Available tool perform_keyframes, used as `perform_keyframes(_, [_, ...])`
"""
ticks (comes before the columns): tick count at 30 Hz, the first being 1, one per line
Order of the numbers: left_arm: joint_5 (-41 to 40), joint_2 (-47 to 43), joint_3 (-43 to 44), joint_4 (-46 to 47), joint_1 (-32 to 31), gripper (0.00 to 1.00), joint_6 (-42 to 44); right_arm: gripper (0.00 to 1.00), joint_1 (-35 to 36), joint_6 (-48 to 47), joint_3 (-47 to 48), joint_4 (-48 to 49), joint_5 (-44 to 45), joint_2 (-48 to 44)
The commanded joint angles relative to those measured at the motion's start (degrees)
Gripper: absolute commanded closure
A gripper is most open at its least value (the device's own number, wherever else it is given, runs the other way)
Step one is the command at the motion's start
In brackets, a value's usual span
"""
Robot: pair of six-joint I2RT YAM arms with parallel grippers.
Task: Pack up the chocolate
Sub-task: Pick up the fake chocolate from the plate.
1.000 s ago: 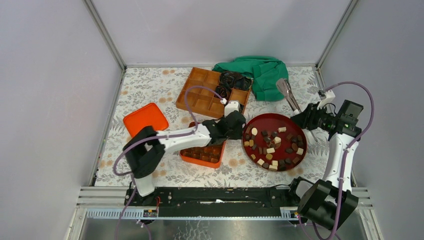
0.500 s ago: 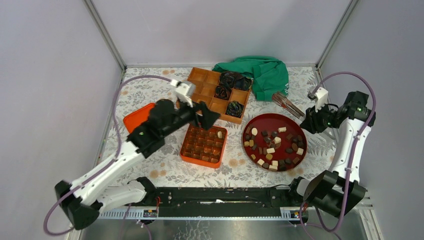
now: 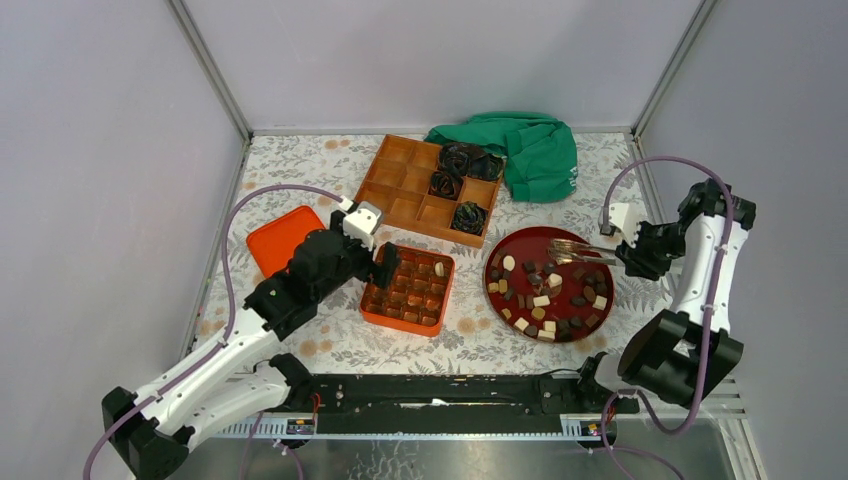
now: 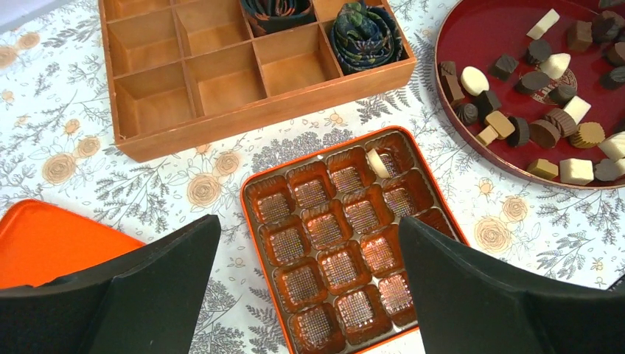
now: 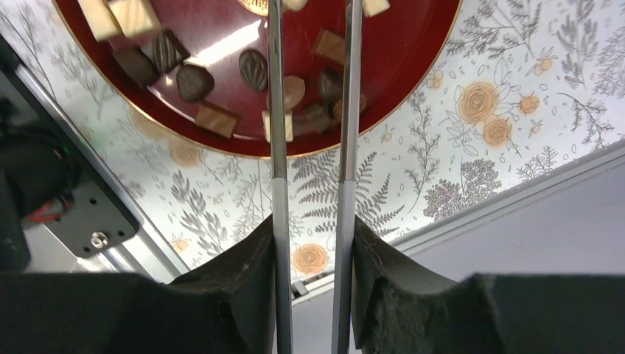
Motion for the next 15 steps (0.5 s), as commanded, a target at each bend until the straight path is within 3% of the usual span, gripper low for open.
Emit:
perform_keyframes(1, [-2.36,-1.23,0.44,2.35,0.35,0.01,2.84,0.60,0.19,-8.21,2.86,-0.88,6.83,2.60])
perform_keyframes(15, [-0.97,-2.06,-0.17,2.72,0.43,0.01,2.23,0.60,1.80,-6.96,3.86,5.11,13.57,9.16])
